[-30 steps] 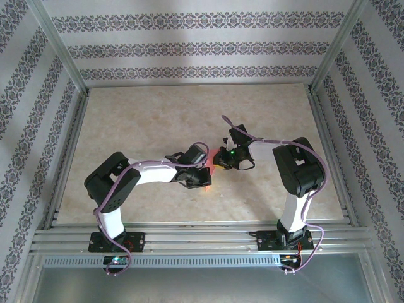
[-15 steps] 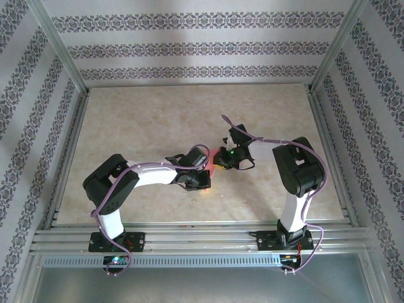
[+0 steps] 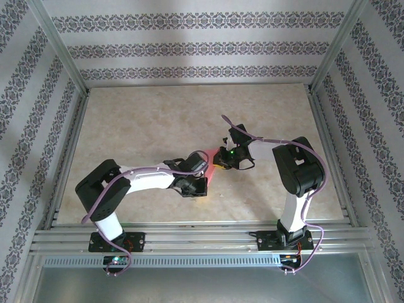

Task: Fold a paper plane with a square sheet of paper (pick it up from the middle)
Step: Fold the wing for the fifth time at the center of the table.

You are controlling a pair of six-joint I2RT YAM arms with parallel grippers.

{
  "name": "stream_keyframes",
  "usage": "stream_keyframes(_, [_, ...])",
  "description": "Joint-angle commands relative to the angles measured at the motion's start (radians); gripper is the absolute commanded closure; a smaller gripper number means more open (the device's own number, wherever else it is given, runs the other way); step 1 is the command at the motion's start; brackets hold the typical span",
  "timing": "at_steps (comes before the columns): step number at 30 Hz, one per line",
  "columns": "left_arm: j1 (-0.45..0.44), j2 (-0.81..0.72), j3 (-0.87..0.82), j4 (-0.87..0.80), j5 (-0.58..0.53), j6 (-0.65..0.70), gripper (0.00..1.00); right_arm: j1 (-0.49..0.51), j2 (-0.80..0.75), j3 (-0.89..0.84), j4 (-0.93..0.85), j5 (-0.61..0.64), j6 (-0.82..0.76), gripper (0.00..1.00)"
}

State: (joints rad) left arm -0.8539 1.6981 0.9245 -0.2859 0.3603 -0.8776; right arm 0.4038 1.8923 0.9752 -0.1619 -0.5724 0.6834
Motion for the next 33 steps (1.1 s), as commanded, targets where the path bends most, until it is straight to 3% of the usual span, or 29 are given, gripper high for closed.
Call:
stream_keyframes(1, [0.031,-0.08,0.017,-0.004,-0.063,0.038,0.93,0.032,0.131,-0.041,0.0,0.178,0.005,0.83])
stream_keyframes(7, [0.083,-0.013,0.076,0.124,-0.045,0.031,0.94,0.032,0.134,-0.044,0.005,0.177,0.008,0.83])
stream_keyframes(14, [0.085,0.114,0.135,0.132,-0.017,0.028,0.96,0.032,0.136,-0.043,0.006,0.169,0.007,0.83])
stream_keyframes(26, [0.084,0.159,0.102,0.115,-0.027,0.012,1.0,0.028,0.103,-0.038,0.015,0.149,0.004,0.83])
stream_keyframes(33, [0.084,0.156,0.086,0.086,-0.035,0.021,1.0,0.012,0.007,-0.027,0.061,0.08,0.0,0.82])
